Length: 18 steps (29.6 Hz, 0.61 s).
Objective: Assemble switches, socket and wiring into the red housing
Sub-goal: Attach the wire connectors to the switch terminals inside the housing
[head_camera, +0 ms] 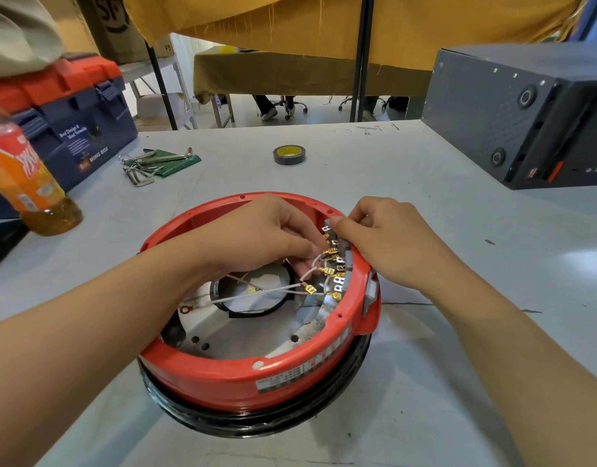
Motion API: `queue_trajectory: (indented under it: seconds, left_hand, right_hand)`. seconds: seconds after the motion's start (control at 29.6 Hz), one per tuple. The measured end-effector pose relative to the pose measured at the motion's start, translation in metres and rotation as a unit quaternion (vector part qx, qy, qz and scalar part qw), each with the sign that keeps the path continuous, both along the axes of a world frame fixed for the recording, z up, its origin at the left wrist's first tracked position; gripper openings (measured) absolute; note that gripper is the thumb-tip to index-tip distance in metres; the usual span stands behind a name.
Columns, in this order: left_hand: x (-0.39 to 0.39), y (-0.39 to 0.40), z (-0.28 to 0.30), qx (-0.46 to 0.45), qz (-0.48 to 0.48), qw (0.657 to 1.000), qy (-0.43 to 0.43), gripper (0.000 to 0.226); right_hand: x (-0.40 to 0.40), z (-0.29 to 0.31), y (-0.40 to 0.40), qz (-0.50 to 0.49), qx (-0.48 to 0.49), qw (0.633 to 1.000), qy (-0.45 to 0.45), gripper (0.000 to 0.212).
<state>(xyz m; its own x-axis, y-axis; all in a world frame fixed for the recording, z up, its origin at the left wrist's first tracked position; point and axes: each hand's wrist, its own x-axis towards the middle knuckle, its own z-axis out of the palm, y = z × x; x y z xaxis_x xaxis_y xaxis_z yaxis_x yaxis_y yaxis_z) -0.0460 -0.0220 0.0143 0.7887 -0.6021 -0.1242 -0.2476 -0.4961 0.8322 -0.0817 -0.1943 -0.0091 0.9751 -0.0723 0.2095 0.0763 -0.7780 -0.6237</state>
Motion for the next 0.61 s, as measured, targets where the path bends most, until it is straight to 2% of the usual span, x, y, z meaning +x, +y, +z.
queue_trajectory:
  seconds: [0.1, 0.27, 0.61]
  left_hand:
    - [0.0012, 0.0016, 0.0, 0.011, -0.021, 1.0, -0.003, 0.015]
    - [-0.0002, 0.0011, -0.0009, 0.031, -0.043, 0.993, -0.102, 0.013]
    - [-0.0036, 0.0, -0.0028, 0.047, -0.07, 0.98, -0.18, 0.017]
  right_hand:
    - [0.0, -0.0004, -0.0007, 0.001, 0.0, 1.0, 0.0, 0.037]
    - [0.001, -0.001, -0.0007, -0.003, 0.001, 1.0, -0.003, 0.037]
    - [0.0001, -0.001, 0.0, -0.007, 0.007, 1.0, 0.001, 0.037]
